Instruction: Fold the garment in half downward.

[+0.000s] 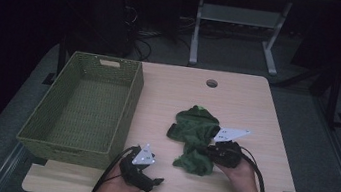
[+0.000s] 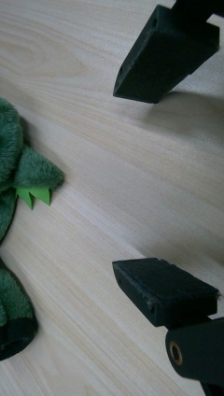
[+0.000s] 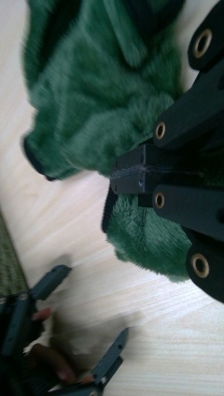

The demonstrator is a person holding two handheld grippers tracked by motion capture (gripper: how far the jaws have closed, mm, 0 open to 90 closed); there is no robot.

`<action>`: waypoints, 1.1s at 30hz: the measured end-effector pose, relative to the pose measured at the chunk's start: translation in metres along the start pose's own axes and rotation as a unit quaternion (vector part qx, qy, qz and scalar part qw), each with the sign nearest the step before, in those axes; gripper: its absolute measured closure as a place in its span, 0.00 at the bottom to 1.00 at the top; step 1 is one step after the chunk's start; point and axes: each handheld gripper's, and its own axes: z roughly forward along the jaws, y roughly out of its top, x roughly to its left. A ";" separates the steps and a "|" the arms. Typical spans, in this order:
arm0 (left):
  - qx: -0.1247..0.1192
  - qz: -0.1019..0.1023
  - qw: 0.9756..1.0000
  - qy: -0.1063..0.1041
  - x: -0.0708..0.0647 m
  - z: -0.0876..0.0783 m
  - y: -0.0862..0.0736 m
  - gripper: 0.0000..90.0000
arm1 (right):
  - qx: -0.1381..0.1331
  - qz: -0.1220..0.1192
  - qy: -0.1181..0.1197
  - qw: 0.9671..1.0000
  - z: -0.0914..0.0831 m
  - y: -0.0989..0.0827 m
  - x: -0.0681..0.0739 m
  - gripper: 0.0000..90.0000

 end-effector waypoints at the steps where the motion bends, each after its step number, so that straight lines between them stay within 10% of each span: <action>1: 0.000 0.000 1.000 0.000 0.000 0.000 0.000 0.15 | 0.004 0.002 0.003 1.000 0.003 -0.001 0.000 1.00; 17: 0.000 0.001 1.000 0.000 0.000 0.000 0.000 0.15 | 0.027 -0.009 -0.005 1.000 0.018 -0.010 0.007 0.99; 23: 0.009 0.001 1.000 0.003 0.000 0.002 0.004 0.15 | -0.005 0.011 -0.024 1.000 0.001 -0.005 0.003 0.75; 33: 0.006 -0.002 1.000 -0.003 0.005 0.006 0.020 0.15 | -0.021 0.025 -0.043 0.999 -0.013 0.002 -0.005 0.61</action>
